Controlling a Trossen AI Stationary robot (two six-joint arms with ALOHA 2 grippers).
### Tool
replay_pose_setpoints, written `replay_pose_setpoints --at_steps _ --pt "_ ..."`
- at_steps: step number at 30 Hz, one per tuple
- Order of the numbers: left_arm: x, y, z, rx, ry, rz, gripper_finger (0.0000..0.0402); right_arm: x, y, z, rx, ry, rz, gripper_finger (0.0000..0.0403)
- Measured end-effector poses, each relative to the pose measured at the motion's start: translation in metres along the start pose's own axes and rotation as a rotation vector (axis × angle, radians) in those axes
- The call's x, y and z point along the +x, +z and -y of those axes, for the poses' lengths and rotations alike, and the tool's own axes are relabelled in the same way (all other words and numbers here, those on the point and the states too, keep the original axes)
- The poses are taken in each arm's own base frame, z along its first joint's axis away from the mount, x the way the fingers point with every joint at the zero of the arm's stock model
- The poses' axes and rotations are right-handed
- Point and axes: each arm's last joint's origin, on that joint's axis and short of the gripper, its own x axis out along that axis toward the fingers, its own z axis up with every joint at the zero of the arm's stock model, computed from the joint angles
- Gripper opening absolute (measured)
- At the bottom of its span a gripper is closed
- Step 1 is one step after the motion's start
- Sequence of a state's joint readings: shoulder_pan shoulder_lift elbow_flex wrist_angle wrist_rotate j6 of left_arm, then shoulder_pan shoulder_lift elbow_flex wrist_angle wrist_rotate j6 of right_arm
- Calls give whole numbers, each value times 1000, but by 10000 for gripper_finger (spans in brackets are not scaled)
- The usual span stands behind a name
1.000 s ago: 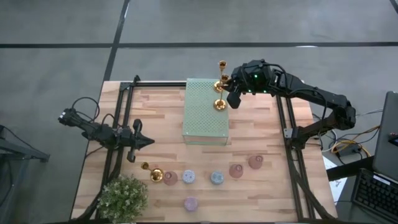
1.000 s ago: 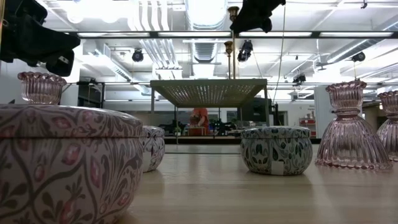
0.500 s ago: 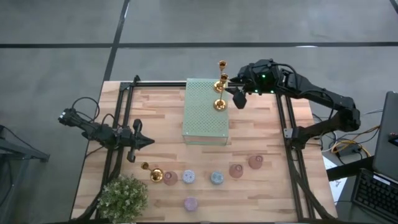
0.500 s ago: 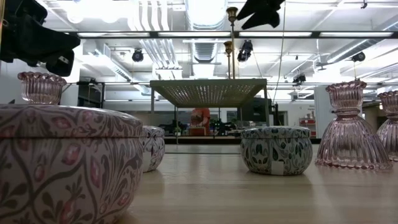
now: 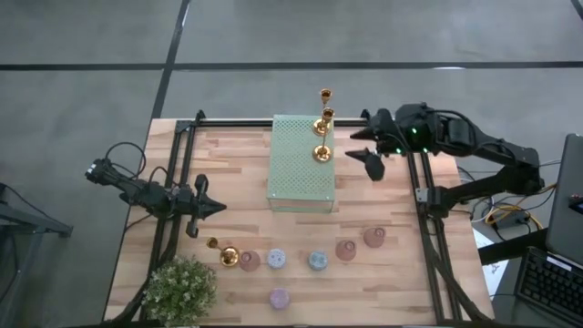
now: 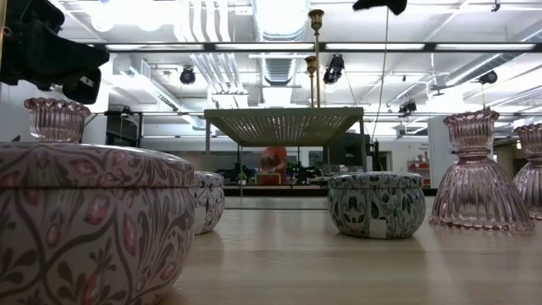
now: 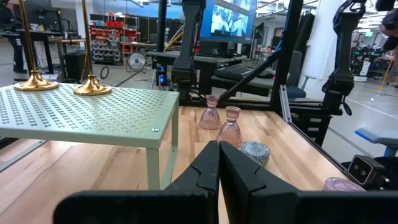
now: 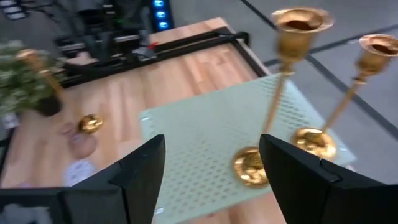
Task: Pick & Place candle stick holders
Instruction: Move the pink candle holders to the center
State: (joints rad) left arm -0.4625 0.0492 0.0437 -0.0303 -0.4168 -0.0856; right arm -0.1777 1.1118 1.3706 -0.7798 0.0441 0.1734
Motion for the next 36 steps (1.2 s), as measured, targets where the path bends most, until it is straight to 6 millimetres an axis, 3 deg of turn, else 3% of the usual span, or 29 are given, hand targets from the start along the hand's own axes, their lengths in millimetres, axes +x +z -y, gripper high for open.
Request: replay_pose_setpoints --at_steps 7,14,26,36 --pt "0 0 0 0 0 0 12 -7 -15 -28 -27 128 -20 242" --pt "0 0 0 0 0 0 12 -1 -32 -58 -54 239 -79 242" --pt "0 0 0 0 0 0 12 34 -60 -125 -157 458 -49 238" --pt "0 0 0 0 0 1 12 67 -87 -159 -214 514 -82 239"
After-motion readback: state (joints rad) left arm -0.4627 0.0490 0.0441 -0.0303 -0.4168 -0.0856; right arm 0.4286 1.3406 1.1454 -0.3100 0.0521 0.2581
